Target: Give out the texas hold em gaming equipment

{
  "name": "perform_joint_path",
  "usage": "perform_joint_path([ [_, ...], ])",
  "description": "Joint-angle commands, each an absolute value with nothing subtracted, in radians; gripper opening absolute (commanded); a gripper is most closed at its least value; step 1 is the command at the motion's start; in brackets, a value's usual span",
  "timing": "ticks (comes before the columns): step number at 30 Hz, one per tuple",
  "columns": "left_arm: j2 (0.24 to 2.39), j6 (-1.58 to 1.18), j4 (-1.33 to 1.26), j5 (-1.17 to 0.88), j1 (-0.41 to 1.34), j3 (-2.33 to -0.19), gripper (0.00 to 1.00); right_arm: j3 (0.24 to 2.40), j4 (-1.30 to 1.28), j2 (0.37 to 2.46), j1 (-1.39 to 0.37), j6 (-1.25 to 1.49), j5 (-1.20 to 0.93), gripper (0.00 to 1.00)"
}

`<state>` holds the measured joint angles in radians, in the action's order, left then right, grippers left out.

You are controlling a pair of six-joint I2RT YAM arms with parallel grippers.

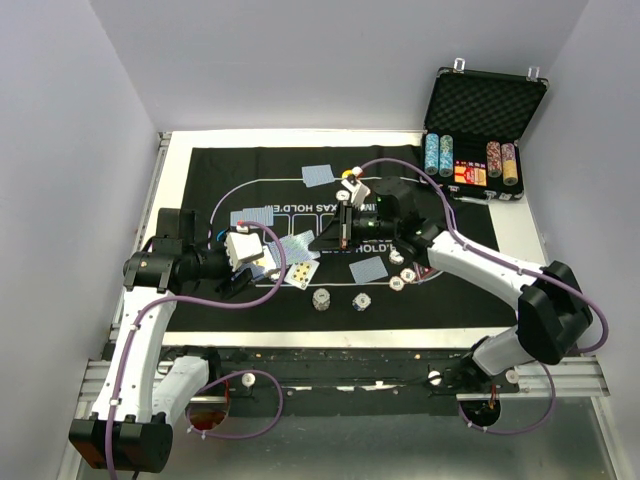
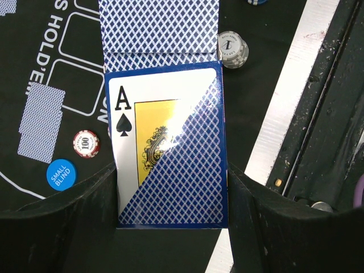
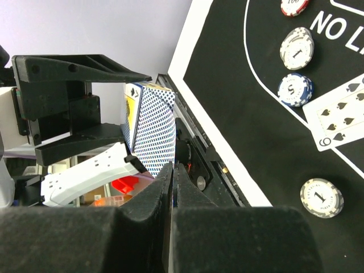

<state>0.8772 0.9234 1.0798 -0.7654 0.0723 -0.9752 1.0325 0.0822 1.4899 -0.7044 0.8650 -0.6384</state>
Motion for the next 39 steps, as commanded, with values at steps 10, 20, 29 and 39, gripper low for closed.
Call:
perform_joint_path([
  [10, 0.876, 0.93, 1.058, -0.805, 0.074, -1.005, 0.48, 0.959, 0.135, 1.417, -0.658, 0.936, -0.702, 0.06],
  [20, 0.871, 0.928, 1.057, -0.804, 0.074, -0.999, 0.47, 0.945, 0.186, 1.387, -0.64, 0.983, -0.742, 0.05],
  [29, 0.873, 0.93, 1.052, -0.804, 0.074, -0.996, 0.47, 0.881, 0.164, 1.318, -0.528, 0.997, -0.787, 0.01],
  [39, 0.873, 0.93, 1.057, -0.802, 0.074, -0.997, 0.47, 0.813, 0.008, 1.282, -0.391, 0.879, -0.77, 0.01],
])
